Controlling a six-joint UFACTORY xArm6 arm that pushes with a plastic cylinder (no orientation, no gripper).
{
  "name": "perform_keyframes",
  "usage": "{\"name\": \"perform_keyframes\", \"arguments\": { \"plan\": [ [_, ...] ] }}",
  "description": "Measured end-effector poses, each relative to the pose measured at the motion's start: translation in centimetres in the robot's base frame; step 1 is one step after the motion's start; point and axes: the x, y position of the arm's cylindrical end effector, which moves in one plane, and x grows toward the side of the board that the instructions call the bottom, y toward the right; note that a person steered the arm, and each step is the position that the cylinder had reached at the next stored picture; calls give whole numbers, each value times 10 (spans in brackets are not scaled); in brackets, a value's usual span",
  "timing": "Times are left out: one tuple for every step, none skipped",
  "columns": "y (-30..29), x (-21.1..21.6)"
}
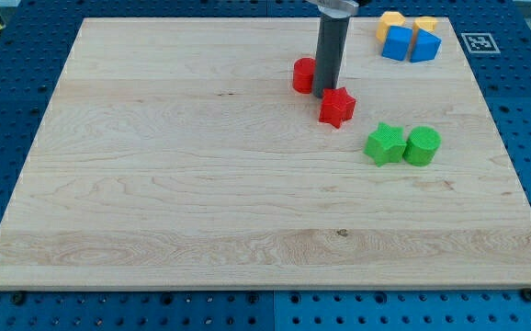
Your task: Separate the red circle from the red star
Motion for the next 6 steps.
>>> {"name": "perform_keyframes", "arguments": {
  "plan": [
    [-2, 6],
    [7, 15],
    [-4, 17],
    [-37, 16],
    [-27, 29],
    [-6, 32]
  ]
}}
